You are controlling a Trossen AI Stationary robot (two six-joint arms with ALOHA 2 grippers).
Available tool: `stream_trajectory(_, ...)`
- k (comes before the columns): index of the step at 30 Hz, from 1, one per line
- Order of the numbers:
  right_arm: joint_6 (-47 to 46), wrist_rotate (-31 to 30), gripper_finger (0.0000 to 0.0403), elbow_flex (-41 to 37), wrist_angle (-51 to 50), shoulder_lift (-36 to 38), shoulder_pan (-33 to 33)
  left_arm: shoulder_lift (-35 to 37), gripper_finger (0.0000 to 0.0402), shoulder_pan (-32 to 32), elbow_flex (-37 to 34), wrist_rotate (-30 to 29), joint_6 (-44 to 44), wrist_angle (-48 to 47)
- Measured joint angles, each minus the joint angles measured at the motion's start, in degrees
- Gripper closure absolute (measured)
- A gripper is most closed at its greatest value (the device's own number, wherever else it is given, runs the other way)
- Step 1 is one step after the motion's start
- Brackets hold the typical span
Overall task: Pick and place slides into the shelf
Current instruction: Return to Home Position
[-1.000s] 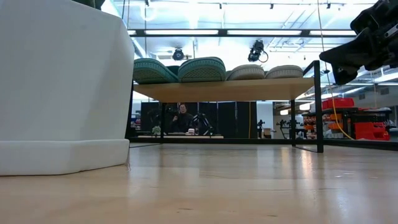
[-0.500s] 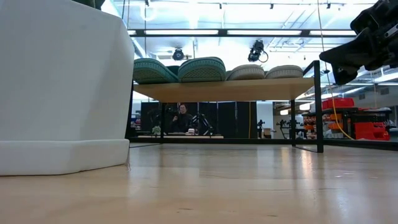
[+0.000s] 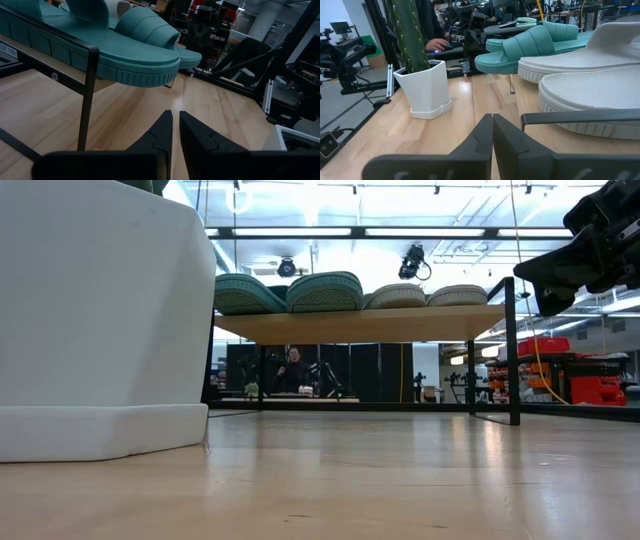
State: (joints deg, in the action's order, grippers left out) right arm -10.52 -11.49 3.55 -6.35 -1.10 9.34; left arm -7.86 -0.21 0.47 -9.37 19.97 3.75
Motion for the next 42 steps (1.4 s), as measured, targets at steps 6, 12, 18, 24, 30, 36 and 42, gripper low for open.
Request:
stream_trajectory(6, 0.0, 0.0, 0.0385, 0.0, 0.0, 0.0, 0.0, 0.0, 0.0365, 0.0, 0.0, 0.0, 0.0, 0.0)
stream_trajectory(12, 0.0, 0.0, 0.0385, 0.0, 0.0, 0.0, 0.0, 0.0, 0.0375, 0.0, 0.0, 0.0, 0.0, 0.0)
stream_trajectory(18, 0.0, 0.0, 0.0385, 0.0, 0.0, 0.0, 0.0, 0.0, 0.0372, 0.0, 0.0, 0.0, 0.0, 0.0)
stream_trajectory(24, 0.0, 0.0, 0.0385, 0.0, 0.0, 0.0, 0.0, 0.0, 0.0362, 0.0, 0.0, 0.0, 0.0, 0.0)
stream_trajectory(30, 0.0, 0.0, 0.0385, 0.0, 0.0, 0.0, 0.0, 0.0, 0.0365, 0.0, 0.0, 0.0, 0.0, 0.0)
stream_trajectory(36, 0.0, 0.0, 0.0385, 0.0, 0.0, 0.0, 0.0, 0.0, 0.0375, 0.0, 0.0, 0.0, 0.0, 0.0)
stream_trajectory(42, 0.0, 0.0, 0.0385, 0.0, 0.0, 0.0, 0.0, 0.0, 0.0374, 0.0, 0.0, 0.0, 0.0, 0.0)
